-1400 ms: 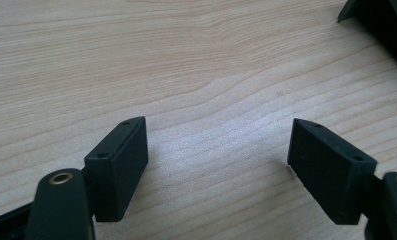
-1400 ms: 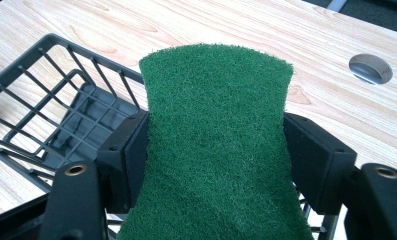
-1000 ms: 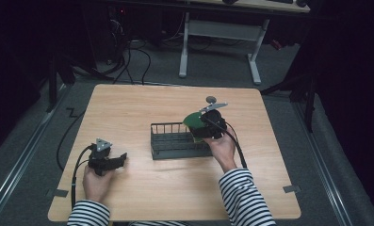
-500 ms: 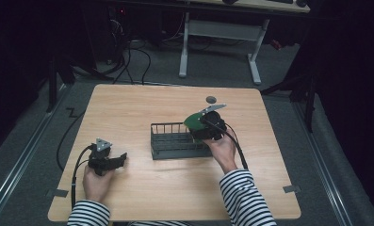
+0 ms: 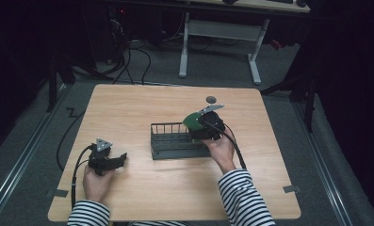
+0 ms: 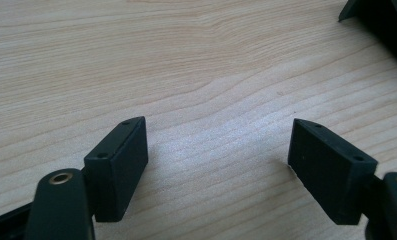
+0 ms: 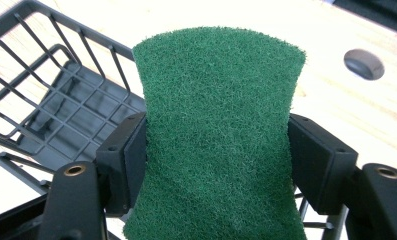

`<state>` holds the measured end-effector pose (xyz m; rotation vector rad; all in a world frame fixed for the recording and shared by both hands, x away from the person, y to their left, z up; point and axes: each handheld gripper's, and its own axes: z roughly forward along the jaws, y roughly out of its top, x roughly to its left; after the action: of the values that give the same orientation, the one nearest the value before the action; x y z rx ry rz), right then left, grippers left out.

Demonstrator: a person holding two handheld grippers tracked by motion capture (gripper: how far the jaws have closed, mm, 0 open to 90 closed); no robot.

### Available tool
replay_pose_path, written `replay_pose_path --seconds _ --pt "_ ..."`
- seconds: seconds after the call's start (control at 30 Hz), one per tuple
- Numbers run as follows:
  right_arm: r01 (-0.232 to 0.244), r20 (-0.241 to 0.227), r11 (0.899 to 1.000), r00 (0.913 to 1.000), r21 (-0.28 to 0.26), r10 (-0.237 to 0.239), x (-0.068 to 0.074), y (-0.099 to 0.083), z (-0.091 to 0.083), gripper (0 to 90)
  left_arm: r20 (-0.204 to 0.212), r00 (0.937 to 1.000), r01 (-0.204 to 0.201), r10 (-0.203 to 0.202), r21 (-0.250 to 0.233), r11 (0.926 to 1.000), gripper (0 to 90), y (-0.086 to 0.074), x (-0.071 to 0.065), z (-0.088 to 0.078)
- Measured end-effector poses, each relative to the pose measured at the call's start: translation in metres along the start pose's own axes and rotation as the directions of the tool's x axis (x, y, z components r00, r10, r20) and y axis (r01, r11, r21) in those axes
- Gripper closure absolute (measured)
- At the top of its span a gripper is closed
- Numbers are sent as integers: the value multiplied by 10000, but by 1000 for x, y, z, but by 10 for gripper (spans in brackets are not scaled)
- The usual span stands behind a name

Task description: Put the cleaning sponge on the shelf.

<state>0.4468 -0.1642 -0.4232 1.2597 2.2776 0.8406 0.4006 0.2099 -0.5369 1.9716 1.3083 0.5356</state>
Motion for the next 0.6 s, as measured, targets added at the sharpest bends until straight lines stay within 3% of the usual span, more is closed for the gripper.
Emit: replay_pose_path --seconds 0.2,0.6 --pt "59 24 9993 10000 379 -60 1 -2 5 306 16 10000 65 -65 -28 10000 247 0 1 0" --pt "283 2 9975 9996 653 -283 4 -12 7 301 29 9999 135 -135 -54 9999 249 1 1 1"
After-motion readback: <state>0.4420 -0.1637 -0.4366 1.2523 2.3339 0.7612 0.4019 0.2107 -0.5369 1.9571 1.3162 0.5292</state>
